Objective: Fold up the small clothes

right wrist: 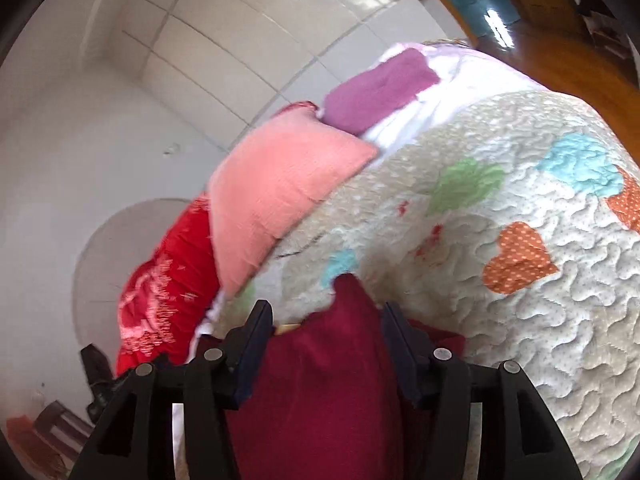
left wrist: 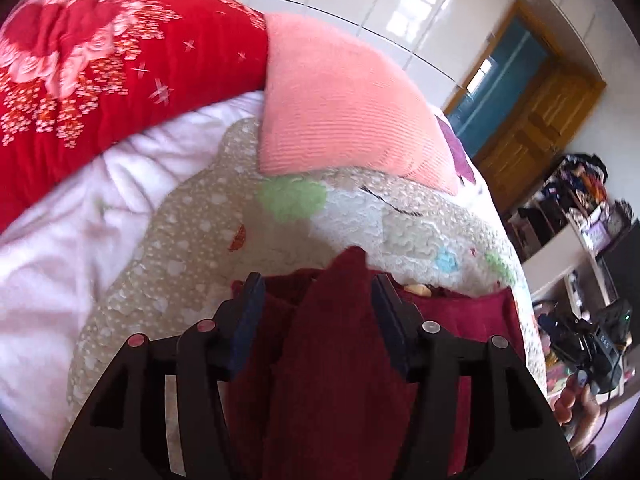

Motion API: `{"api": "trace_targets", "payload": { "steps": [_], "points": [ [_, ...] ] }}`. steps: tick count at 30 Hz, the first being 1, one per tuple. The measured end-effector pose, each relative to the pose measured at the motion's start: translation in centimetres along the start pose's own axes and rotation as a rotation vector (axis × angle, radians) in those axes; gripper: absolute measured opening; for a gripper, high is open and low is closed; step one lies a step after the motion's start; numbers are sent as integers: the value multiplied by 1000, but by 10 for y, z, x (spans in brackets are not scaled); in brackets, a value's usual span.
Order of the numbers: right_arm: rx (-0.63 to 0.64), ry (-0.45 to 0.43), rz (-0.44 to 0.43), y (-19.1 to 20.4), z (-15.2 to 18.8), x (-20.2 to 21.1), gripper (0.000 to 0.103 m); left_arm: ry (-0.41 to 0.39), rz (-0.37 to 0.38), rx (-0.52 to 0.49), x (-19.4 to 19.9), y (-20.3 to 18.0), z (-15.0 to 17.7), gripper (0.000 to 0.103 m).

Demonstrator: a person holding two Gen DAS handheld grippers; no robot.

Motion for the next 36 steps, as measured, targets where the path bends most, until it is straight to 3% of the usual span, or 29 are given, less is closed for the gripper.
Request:
{"api": "trace_targets", "payload": {
  "steps": [2,4,6,11,17,23,30,36],
  "points": [
    [84,35,27,13,10,-6,53,17,1,-6,-11,-8,4,57],
    [194,81,92,23,22,-22,42,55,-25,-19,-27,-13,10,57],
    [263,112,155,25,31,-43,41,116,-98,-29,-48,-9,18,57],
    [268,87,331,-12,19,-77,41,165,-187,36,-80,17,24,57],
    [295,111,444,-40,17,-103,41,163,-207,61,-97,29,29,57],
    [328,104,424,-20,26,-76,41,149,-234,-2,-82,21,30,57],
    [443,114,370,21,73,-23,43,110,-260,-69,-54,4,31,57],
    [457,122,379,19,102,4,44,79,-260,-102,-29,-6,42,57]
  ]
}}
Point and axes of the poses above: each gripper's, at about its wrist camera, not at the fingertips, and x roughly against the way its jaws point, y to its left, z to its underside, the point moved 9 cm from there along -x, roughly the way its jaws point, and after that the axes turned 9 degrees about -x, right-handed, at the moved point
